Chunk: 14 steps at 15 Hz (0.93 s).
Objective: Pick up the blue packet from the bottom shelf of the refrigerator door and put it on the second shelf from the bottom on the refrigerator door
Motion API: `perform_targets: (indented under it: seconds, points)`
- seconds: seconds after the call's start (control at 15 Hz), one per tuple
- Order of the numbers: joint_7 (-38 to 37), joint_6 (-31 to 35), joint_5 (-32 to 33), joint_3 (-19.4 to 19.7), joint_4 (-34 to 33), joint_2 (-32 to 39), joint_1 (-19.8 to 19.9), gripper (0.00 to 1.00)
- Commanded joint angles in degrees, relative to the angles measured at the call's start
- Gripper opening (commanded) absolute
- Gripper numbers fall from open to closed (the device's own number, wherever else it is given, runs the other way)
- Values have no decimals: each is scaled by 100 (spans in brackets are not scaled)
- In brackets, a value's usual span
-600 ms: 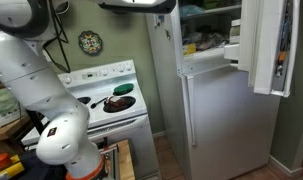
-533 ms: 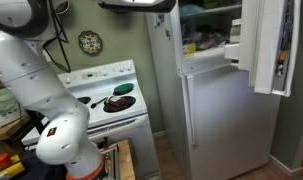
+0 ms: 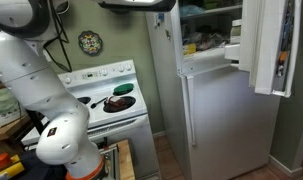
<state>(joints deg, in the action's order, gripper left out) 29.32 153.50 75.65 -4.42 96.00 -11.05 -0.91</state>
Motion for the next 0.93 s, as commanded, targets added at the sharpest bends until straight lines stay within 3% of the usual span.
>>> perform_targets:
  seconds: [0.0, 0.13, 0.47, 0.67, 0.87]
  points:
    - [20, -16, -7, 57, -15, 8, -70, 100]
    - [-397, 145, 279, -17, -174, 14, 54, 100]
    - [-874, 41, 177, -20, -437, -117, 45, 100]
    - [-821, -488, -251, -27, -438, -224, -90, 100]
    - [-293, -1246, -1253, -45, -306, -378, -314, 100]
